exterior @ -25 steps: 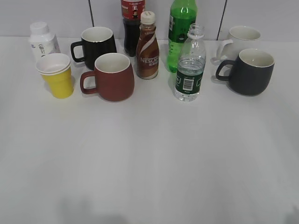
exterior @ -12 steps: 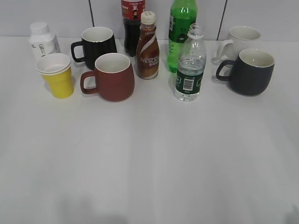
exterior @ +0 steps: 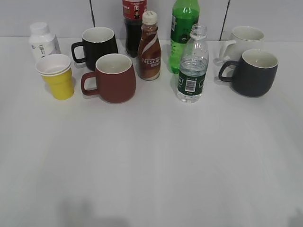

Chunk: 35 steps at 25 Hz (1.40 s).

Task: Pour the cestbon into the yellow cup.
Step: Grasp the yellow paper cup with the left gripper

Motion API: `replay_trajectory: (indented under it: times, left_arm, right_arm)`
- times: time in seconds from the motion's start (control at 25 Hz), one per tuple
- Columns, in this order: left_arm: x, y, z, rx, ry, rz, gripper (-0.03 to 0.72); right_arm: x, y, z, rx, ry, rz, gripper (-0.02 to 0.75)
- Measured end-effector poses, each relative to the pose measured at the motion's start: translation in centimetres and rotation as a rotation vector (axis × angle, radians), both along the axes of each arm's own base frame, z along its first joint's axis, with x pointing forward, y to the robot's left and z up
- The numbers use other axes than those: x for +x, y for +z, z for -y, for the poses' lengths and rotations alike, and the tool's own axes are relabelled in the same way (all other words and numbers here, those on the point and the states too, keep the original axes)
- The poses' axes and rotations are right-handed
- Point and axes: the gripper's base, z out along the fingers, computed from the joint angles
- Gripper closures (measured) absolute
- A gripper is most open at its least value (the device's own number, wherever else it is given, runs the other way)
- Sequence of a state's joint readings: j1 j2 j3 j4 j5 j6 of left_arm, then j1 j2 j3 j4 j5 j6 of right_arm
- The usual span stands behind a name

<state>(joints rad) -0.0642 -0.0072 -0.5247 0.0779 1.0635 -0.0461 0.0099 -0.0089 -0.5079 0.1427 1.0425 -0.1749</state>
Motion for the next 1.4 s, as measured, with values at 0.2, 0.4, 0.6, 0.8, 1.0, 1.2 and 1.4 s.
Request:
replay_trajectory:
  times: [0.2, 0.4, 0.6, 0.8, 1.0, 1.2, 1.4]
  left_arm:
    - [0.0, 1.0, 0.1, -0.008, -0.028, 0.078, 0.454]
    - [1.7, 3.3, 0.3, -0.014, -0.047, 0.282, 0.454]
    - [6.0, 3.9, 0.9, -0.016, -0.068, 0.359, 0.454]
    - [11.9, 3.4, 1.6, -0.064, -0.084, 0.396, 0.451]
    - [17.8, 2.3, 2.2, -0.08, -0.085, 0.447, 0.444]
    - [21.8, -1.5, 2.8, -0.071, -0.103, 0.324, 0.444]
    - [21.8, -5.4, 4.2, -0.084, -0.167, 0.29, 0.444]
  right_arm:
    - [0.0, 0.2, -0.1, 0.017, 0.01, 0.011, 0.29]
    - [1.4, 2.0, -0.1, 0.05, -0.006, 0.153, 0.29]
    - [5.1, 3.3, -0.1, 0.115, -0.033, 0.224, 0.29]
    - [8.9, 3.8, -0.3, 0.143, -0.014, 0.237, 0.29]
    - [13.8, 3.5, -1.2, 0.127, 0.014, 0.246, 0.29]
    - [19.0, 1.2, -2.9, 0.117, 0.026, 0.218, 0.29]
    - [22.2, -0.5, -4.8, 0.099, 0.059, 0.28, 0.29]
